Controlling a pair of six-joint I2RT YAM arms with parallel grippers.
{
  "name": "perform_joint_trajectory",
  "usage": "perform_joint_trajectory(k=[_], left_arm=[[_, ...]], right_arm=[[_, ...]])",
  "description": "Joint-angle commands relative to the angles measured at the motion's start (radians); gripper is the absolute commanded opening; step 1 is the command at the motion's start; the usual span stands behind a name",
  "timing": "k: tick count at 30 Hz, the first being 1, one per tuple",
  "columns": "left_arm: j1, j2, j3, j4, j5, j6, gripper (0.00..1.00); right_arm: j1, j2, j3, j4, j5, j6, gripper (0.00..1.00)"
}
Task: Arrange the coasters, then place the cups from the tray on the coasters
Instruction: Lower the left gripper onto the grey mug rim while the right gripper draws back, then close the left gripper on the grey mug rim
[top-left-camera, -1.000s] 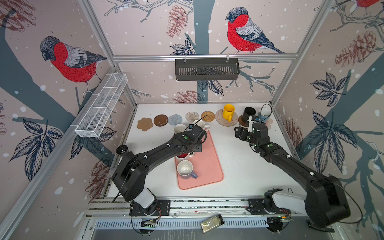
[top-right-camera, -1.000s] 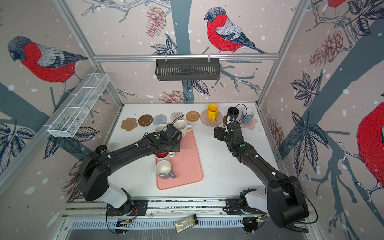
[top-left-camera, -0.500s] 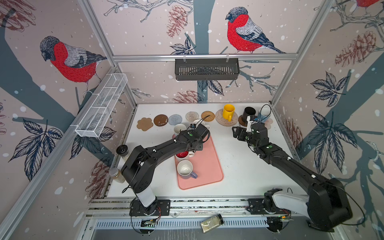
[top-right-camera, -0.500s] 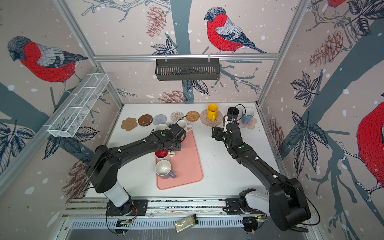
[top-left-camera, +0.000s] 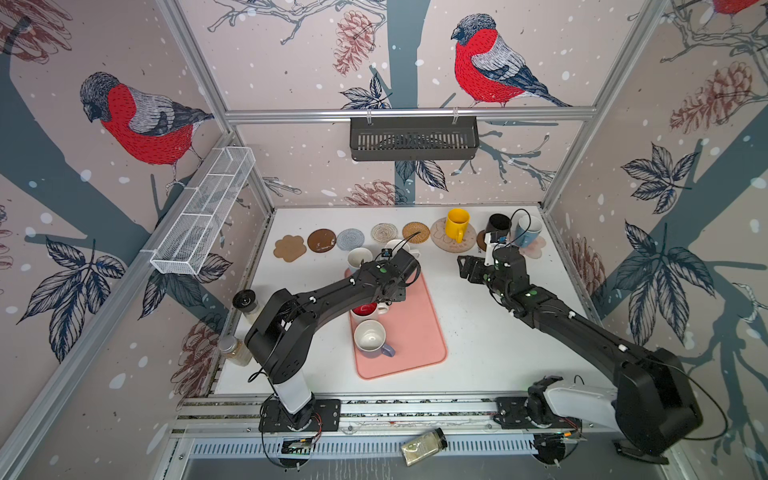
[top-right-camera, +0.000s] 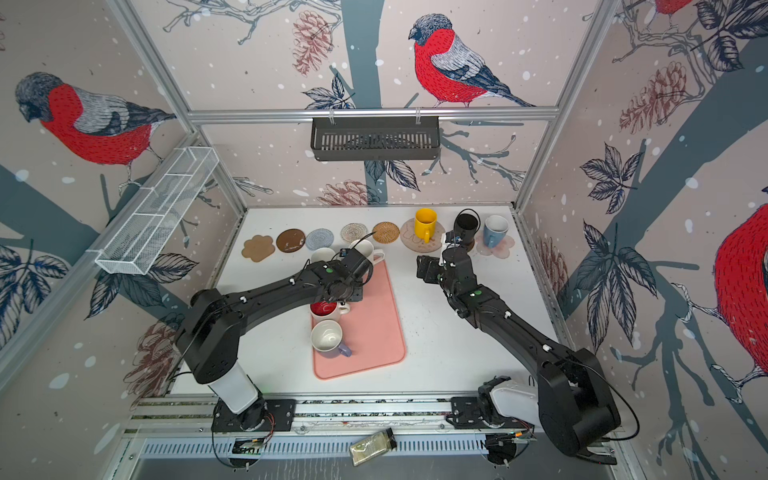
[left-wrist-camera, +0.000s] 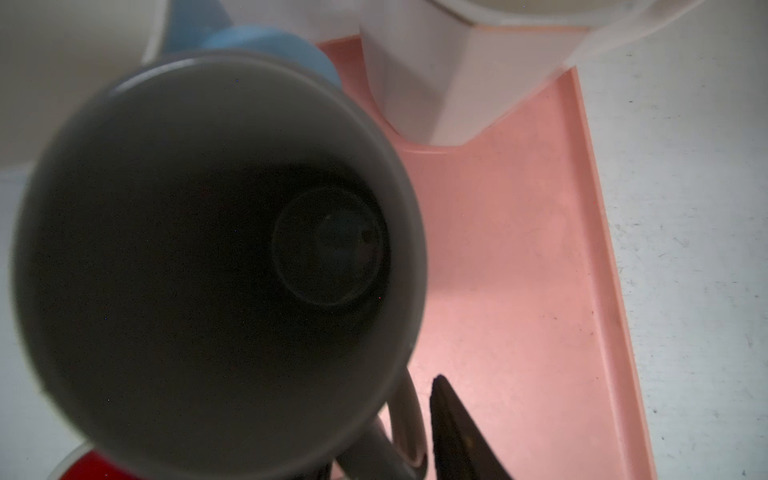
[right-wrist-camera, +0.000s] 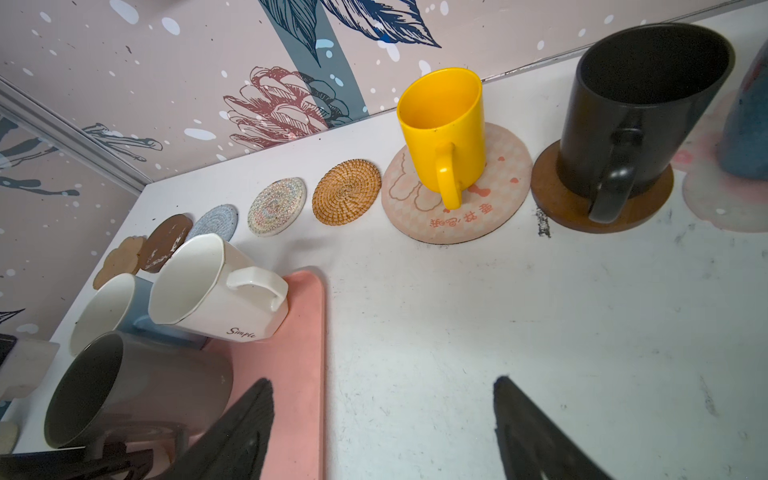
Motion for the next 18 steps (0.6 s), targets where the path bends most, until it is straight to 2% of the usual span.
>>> perform_joint_trajectory(k=[1,5,18], left_arm=[[0.001,-0.016,-0.014,0.025,0.015,0.002,0.35],[0.000,-0.030,-0.028,0.032,0.027,0.003,0.29],[-0.012,-0.075,-0.081,0.075,0.066,-0.001,0.21]], right_arm=[[0.003,0.008,0.008,0.015,0.023,-0.011,0.82],[0.008,0.019,0.011,0.017,0.023,-0.013,0.82],[0.014,0.052,0.015,0.018,0.033,-0.019,0.82]])
